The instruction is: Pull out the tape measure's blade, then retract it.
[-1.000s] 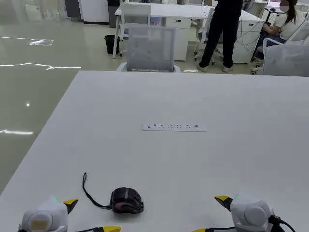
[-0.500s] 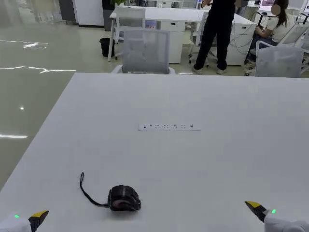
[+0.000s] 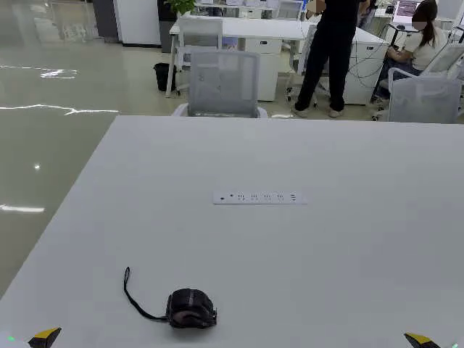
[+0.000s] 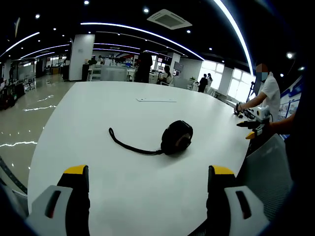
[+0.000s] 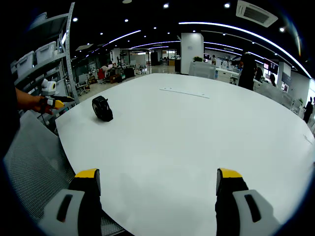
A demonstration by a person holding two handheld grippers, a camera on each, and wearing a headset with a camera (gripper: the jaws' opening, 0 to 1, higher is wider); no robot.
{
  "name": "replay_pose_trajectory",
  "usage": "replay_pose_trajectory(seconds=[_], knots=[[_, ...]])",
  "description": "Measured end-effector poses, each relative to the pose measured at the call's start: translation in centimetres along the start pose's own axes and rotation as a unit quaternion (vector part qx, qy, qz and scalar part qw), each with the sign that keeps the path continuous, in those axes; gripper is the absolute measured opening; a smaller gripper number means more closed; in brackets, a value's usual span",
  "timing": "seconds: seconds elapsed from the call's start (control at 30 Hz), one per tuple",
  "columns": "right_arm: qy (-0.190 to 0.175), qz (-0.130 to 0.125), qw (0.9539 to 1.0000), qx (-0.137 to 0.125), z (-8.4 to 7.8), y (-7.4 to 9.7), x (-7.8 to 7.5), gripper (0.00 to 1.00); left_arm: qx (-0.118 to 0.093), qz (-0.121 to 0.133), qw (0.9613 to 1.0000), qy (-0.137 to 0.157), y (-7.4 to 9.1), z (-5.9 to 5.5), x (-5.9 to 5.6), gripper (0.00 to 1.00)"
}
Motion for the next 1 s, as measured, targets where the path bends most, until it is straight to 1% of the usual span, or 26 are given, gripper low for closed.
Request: replay_pose_trajectory(seconds=[0.03, 0.1, 0.2, 0.27, 0.33, 0.37, 0.4, 0.47, 0.53, 0.6, 0.67, 0.7, 0.73, 0.8, 0.87, 1.0], knots=[[-0.001, -0.001, 1.0, 0.0, 0.0, 0.0, -0.1, 1.0, 0.001, 0.001, 1.0, 0.0, 0.0, 0.0, 0.2, 0.99], [0.003, -0.003, 1.0, 0.001, 0.1, 0.2, -0.1, 1.0, 0.004, 0.004, 1.0, 0.0, 0.1, -0.1, 0.1, 0.99], [0.003, -0.004, 1.0, -0.001, 0.2, 0.6, -0.1, 1.0, 0.003, 0.006, 1.0, 0.001, 0.3, 0.1, -0.3, 0.99], [0.002, -0.007, 1.0, -0.001, 0.0, 0.6, -0.2, 1.0, 0.003, 0.005, 1.0, 0.004, 0.3, 0.1, -0.3, 0.99], [-0.002, -0.008, 1.0, 0.001, -0.1, 0.7, -0.1, 1.0, 0.011, 0.003, 0.9999, 0.012, 0.4, -0.3, -0.3, 0.99], [-0.004, -0.006, 1.0, 0.002, -0.3, 0.7, 0.1, 1.0, 0.018, -0.004, 0.9995, 0.027, 0.4, -0.7, -0.4, 0.99], [-0.004, -0.005, 1.0, 0.003, -0.4, 0.7, 0.2, 1.0, 0.023, -0.003, 0.9993, 0.029, 0.4, -0.8, -0.6, 0.99], [-0.003, -0.007, 0.9999, 0.007, -0.7, 0.9, 0.4, 1.0, 0.031, 0.002, 0.9993, 0.023, 0.4, -1.1, -0.6, 0.99], [-0.005, -0.01, 0.9999, 0.006, -0.8, 1.1, 0.5, 1.0, 0.031, 0.0, 0.9993, 0.022, 0.4, -1.0, -0.7, 0.99], [-0.011, -0.011, 0.9998, 0.012, -1.4, 1.2, 0.3, 1.0, 0.024, -0.003, 0.9994, 0.024, 0.4, -0.8, -0.9, 0.99], [-0.016, -0.011, 0.9997, 0.014, -1.7, 1.3, 0.2, 1.0, 0.022, -0.006, 0.9994, 0.024, 0.3, -0.7, -1.1, 0.99], [-0.015, -0.013, 0.9997, 0.014, -1.7, 1.5, 0.2, 1.0, 0.017, -0.01, 0.9997, 0.011, 0.2, -0.5, -1.3, 0.99], [-0.016, -0.014, 0.9997, 0.014, -1.7, 1.5, 0.2, 1.0, 0.011, -0.014, 0.9998, 0.003, 0.2, -0.3, -1.3, 0.99], [-0.02, -0.015, 0.9996, 0.017, -2.0, 1.6, 0.1, 1.0, 0.013, -0.014, 0.9998, 0.009, 0.1, -0.3, -1.0, 0.99], [-0.022, -0.015, 0.9995, 0.017, -2.1, 1.7, 0.1, 1.0, 0.021, -0.012, 0.9997, 0.011, 0.0, -0.4, -0.8, 0.99], [-0.025, -0.014, 0.9995, 0.016, -2.2, 1.7, 0.4, 1.0, 0.017, -0.015, 0.9997, 0.004, 0.1, -0.3, -0.7, 0.99]])
Point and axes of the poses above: the centre of the closed fingertips' face, and the gripper's own axes: y roughly backward along the fingers, x roughly to its left, z roughly out of its top, the point moved 2 cm from there along y, roughly backward along the fingers, and after that the axes turned 13 degrees about y, right-handed, at the moved point
